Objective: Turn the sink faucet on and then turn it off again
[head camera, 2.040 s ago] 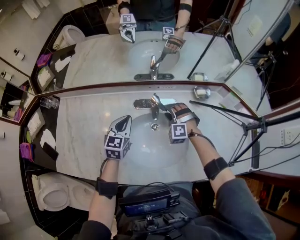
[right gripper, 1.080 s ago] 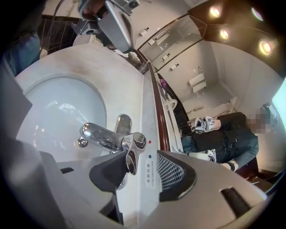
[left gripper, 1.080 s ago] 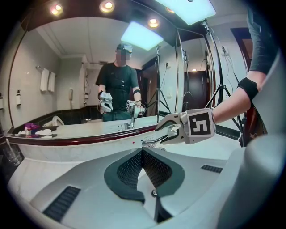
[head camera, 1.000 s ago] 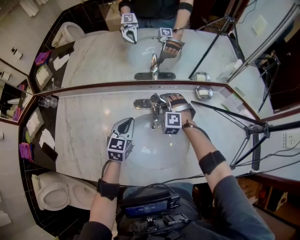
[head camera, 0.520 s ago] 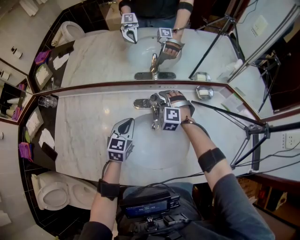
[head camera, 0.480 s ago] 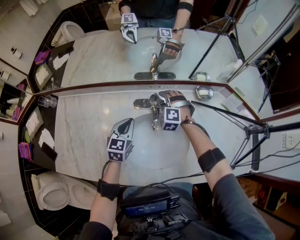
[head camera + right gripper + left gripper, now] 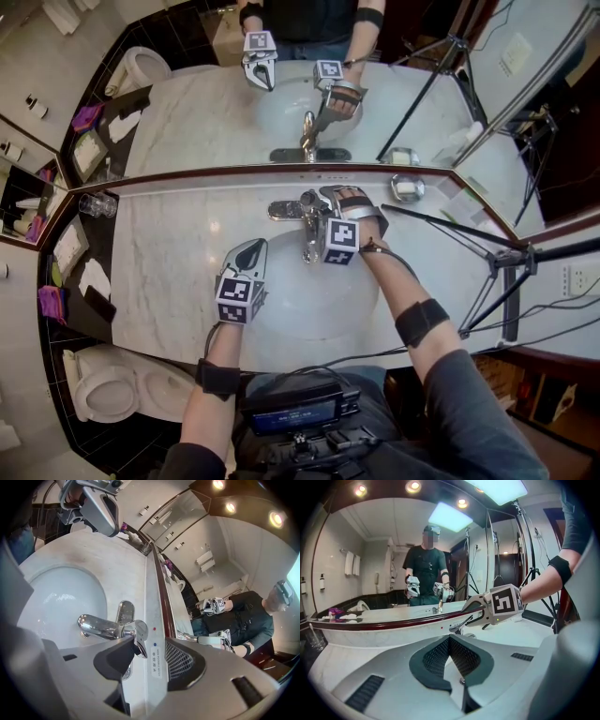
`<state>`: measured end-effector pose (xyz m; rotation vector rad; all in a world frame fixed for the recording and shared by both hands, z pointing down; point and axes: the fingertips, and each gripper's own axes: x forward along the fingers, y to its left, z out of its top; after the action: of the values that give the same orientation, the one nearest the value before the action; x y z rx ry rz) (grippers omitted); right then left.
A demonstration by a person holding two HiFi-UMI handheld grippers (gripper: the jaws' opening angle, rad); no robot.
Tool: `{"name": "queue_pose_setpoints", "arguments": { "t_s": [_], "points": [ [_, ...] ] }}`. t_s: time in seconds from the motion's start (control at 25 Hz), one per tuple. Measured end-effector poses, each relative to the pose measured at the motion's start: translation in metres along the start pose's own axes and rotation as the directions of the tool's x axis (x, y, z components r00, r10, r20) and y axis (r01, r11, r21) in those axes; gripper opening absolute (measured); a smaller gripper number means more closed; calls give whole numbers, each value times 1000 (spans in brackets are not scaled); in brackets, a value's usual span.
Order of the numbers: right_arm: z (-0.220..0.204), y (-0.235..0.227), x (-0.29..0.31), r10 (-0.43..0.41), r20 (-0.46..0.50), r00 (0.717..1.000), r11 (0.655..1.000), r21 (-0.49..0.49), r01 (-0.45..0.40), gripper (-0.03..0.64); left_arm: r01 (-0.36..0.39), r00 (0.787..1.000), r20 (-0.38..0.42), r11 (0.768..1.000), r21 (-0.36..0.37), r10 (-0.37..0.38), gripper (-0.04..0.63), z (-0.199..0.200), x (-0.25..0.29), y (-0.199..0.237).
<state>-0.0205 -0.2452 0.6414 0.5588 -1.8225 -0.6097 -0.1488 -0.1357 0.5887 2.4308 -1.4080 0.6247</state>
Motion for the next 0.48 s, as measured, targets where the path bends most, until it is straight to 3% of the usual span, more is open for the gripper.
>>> {"name": "queue_pose_setpoints", "arguments": {
  "t_s": [0.2,0.48],
  "points": [
    [-9,9,-11,15,-24,1000,1000,22,-14,227,-6,1000,15,1000,0,6,0,4,-4,2],
    [-23,18,-42,16,-28,999,991,133,-12,209,-17,999,46,1000,-1,17,0,14,-11,7]
  ]
}}
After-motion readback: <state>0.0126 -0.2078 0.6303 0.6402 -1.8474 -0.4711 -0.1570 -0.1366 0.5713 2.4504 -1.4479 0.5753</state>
